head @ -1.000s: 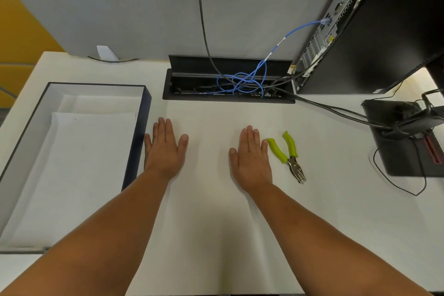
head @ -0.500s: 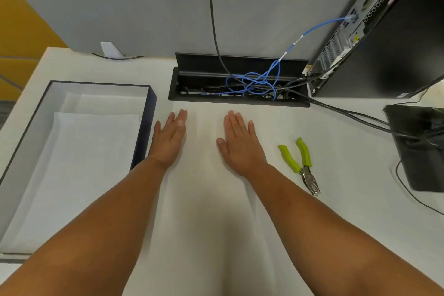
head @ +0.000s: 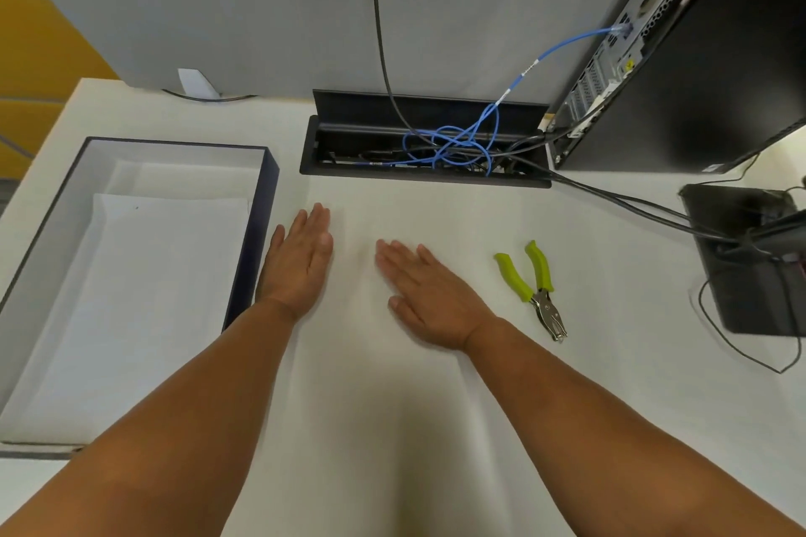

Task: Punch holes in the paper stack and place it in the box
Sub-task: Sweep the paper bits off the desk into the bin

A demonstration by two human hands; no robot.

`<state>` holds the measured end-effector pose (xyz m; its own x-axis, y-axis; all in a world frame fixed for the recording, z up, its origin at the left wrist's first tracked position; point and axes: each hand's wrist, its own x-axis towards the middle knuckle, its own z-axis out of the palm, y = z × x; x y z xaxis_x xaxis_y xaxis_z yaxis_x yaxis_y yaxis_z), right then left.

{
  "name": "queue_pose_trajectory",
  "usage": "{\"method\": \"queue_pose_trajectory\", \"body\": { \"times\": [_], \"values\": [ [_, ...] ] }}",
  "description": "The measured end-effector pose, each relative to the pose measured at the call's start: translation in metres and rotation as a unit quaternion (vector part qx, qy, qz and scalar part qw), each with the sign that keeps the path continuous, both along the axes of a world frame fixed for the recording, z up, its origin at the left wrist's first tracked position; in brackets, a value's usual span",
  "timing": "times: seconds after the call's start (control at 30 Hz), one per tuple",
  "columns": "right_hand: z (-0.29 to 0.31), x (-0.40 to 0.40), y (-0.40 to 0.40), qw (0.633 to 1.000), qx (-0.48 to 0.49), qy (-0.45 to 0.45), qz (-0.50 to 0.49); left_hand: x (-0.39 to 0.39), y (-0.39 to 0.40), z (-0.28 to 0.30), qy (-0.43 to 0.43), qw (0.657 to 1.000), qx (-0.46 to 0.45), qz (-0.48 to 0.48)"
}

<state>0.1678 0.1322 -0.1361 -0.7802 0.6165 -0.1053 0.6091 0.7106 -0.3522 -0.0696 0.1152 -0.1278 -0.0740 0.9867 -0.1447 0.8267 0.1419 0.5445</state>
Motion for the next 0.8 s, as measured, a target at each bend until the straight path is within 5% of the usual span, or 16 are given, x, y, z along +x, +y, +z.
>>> {"method": "queue_pose_trajectory", "body": {
  "times": [0.1,0.27,0.5,0.8],
  "values": [
    [0.0,0.004,-0.003,0.997,0.014,-0.034,-0.066,-0.005,-0.016,-0.008,0.053,0.998,0.002,-0.015],
    [-0.003,-0.001,-0.025,1.0,0.005,-0.027,0.014,-0.007,-0.044,-0.019,0.14,0.99,0.008,0.002],
    [-0.004,-0.012,-0.011,0.985,-0.001,-0.02,-0.169,0.002,-0.089,-0.019,0.166,0.984,0.033,0.061],
    [-0.002,-0.048,-0.004,0.999,-0.025,0.007,-0.039,0.003,-0.091,-0.021,0.172,0.981,0.041,0.083]
  ]
}}
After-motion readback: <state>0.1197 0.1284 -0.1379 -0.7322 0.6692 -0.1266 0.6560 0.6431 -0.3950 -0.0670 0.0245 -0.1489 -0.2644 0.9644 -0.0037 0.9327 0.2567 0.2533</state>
